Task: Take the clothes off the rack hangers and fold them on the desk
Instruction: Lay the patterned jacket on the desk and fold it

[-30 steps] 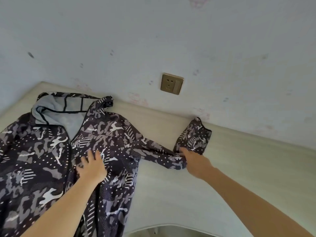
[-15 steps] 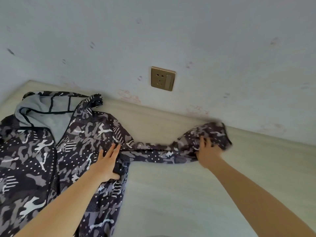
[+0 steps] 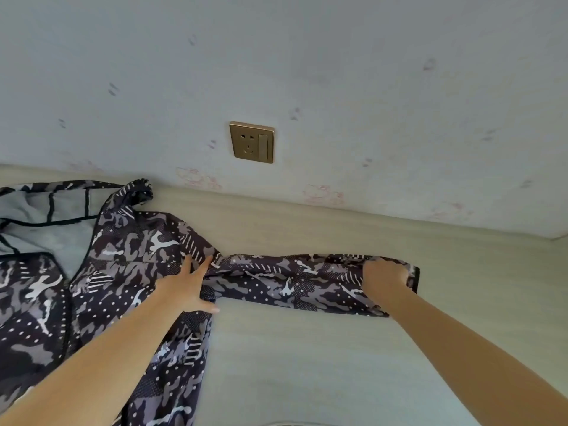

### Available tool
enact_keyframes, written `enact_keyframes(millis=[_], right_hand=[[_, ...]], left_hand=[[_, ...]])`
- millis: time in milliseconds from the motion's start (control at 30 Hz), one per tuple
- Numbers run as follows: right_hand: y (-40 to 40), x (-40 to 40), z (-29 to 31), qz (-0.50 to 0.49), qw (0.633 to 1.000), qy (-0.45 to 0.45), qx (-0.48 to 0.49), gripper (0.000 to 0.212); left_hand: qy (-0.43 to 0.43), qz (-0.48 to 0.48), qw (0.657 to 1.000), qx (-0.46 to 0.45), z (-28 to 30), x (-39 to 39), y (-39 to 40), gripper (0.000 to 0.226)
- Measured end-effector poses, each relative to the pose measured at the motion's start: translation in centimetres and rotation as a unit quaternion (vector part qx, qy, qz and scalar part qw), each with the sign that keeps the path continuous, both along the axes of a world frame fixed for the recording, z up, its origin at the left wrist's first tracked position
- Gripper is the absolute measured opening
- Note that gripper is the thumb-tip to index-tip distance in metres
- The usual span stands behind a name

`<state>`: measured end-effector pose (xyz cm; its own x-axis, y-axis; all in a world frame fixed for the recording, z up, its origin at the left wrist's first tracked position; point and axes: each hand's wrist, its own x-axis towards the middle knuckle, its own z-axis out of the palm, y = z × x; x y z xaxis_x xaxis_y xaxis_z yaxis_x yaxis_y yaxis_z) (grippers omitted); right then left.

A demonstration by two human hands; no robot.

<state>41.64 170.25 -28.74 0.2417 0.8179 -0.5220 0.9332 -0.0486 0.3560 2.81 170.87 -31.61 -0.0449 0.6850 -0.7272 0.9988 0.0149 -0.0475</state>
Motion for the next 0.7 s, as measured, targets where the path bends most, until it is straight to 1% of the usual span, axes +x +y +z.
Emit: enact_keyframes(millis=[67,133,200,233,267,367,400,467,500,567,633,700], right_hand=[[0.6,-0.7,-0.1,-0.002,0.996,0.063,0.066,0.034],[1.1,-0.9,-1.1,0.026,0.988,0.113,0.097,0.048],[1.4,-0.4,-1.9,0.04,0.987,0.121,0.097,0.059],[1.7,-0.2,-2.1,0.044,0.988,0.118,0.088,0.06],[1.7,0.1,-2.1,0.048,0.989,0.11,0.081,0.056],[2.4,0.0,-1.9,0.07,0.991,0.091,0.073,0.032],[2.6,-0.3,-1.4,0.065,0.991,0.098,0.07,0.026],[3.3,-1.5,0.4,0.045,0.985,0.146,0.08,0.017],[3.6,-2.2,1.6,0.038,0.979,0.177,0.099,0.017],[4.4,-4.2,4.2,0.054,0.958,0.238,0.148,0.017],[5.0,-7.0,6.9,0.068,0.921,0.338,0.182,0.016],[5.4,-10.5,9.7,0.066,0.874,0.44,0.197,0.016]], left_hand=[[0.009,0.009,1.0,0.0,-0.4,0.5,0.2,0.13],[0.015,0.031,0.999,0.006,-0.7,1.2,-0.6,0.128],[-0.003,0.051,0.999,0.017,-1.0,1.5,-1.4,0.126],[-0.017,0.059,0.998,0.026,-1.2,1.3,-1.8,0.125],[-0.03,0.062,0.997,0.036,-1.5,1.0,-2.1,0.124],[-0.039,0.056,0.995,0.076,-2.3,0.3,-3.4,0.124],[-0.039,0.052,0.994,0.093,-2.5,0.3,-3.8,0.124],[-0.04,0.055,0.991,0.116,-2.7,0.1,-4.3,0.123],[-0.043,0.056,0.99,0.121,-2.6,0.2,-4.4,0.123],[-0.052,0.065,0.989,0.122,-2.5,0.2,-4.4,0.123],[-0.063,0.075,0.988,0.122,-2.3,0.3,-4.4,0.121],[-0.076,0.086,0.984,0.134,-2.1,0.6,-4.5,0.121]])
